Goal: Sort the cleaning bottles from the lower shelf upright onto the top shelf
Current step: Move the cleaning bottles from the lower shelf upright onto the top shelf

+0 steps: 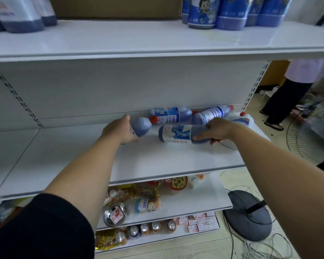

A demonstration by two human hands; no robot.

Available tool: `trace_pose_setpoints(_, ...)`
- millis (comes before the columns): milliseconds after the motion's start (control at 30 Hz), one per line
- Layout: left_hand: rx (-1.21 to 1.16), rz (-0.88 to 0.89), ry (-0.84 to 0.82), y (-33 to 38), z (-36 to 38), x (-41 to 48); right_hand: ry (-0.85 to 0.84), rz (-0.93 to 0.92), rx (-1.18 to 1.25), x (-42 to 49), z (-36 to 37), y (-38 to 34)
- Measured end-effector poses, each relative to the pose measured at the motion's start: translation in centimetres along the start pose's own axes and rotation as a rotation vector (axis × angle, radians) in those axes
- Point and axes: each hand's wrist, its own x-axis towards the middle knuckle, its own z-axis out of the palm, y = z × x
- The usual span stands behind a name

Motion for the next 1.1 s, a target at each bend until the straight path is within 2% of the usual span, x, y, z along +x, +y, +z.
trace_pose_setpoints(133,-0.284,-0.025,0.001,0.9,-0.6,-0.3,0.173,0.006,0.024,-1.0,-1.4,-3.6)
trace_pose_setpoints(200,-0.408,-0.043,-0.009,1.6,-0.6,-0.5,0.269,-0.081,0.106,-0.8,-1.6,-4.7)
trace_pose_setpoints(300,-0.603,-0.071,0.003,1.7,-0.3,-0.7,0.357,-0.116,0.28,-0.4,-0.5,-6.5)
trace_pose_setpoints(433,-0.752,-0.078,-0.028,1.1,0.0,-1.0,0.326,-0.164,0.553,0.6,2.2,-9.5)
trace_pose_setpoints(467,-0.768,-0.069,-0.034,0.9,0.0,-1.0,0.29,-0.183,0.57,0.8,2.8,-10.0)
trace_pose_setpoints(567,-0.84,-0.047,-0.053,0.6,0.0,-1.0,0.253,-0.243,0.409,1.4,4.2,-10.8)
trace_pose_setpoints(700,-0.966,-0.045,-0.083,-0.2,0.2,-0.9,0.254,-0.224,0.513,2.1,5.6,-11.5)
trace_pose_setpoints(867,-1.031,-0.076,-0.081,-0.6,0.6,-1.4,0.305,-0.106,0.954,2.6,6.5,-9.4)
trace_pose_setpoints(1000,-1.118,-0.083,-0.137,0.2,0.0,-2.6,0.172,-0.145,1.311,0.6,6.1,-8.4)
trace_pose_setpoints(1100,-1.13,-0.073,-0.165,1.7,-0.8,-4.0,0.163,-0.131,1.457,-0.8,6.0,-8.6)
